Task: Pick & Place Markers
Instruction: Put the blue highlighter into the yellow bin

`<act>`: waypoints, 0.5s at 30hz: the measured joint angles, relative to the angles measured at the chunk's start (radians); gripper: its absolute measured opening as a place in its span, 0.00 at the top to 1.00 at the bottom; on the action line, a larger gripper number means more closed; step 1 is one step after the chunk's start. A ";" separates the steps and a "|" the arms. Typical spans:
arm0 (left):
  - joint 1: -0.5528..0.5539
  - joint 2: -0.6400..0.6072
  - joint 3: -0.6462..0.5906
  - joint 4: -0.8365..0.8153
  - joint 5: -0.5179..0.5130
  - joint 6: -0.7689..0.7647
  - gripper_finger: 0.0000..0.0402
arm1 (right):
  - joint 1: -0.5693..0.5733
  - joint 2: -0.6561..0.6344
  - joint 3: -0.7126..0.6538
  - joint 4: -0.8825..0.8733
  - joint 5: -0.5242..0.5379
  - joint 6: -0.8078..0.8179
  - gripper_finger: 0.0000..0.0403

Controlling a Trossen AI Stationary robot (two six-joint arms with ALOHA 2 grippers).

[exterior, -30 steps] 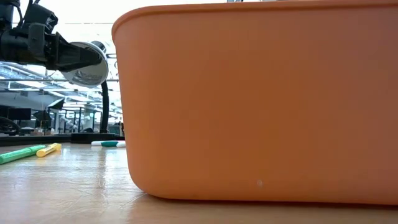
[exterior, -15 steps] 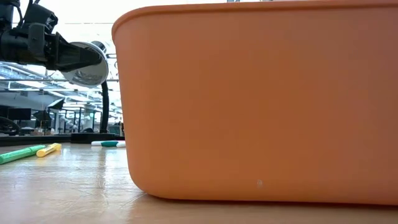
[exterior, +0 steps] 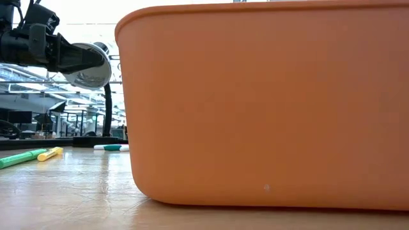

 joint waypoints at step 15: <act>0.000 0.000 0.000 0.000 0.000 0.000 0.47 | 0.106 0.104 0.000 0.091 0.113 -0.037 0.52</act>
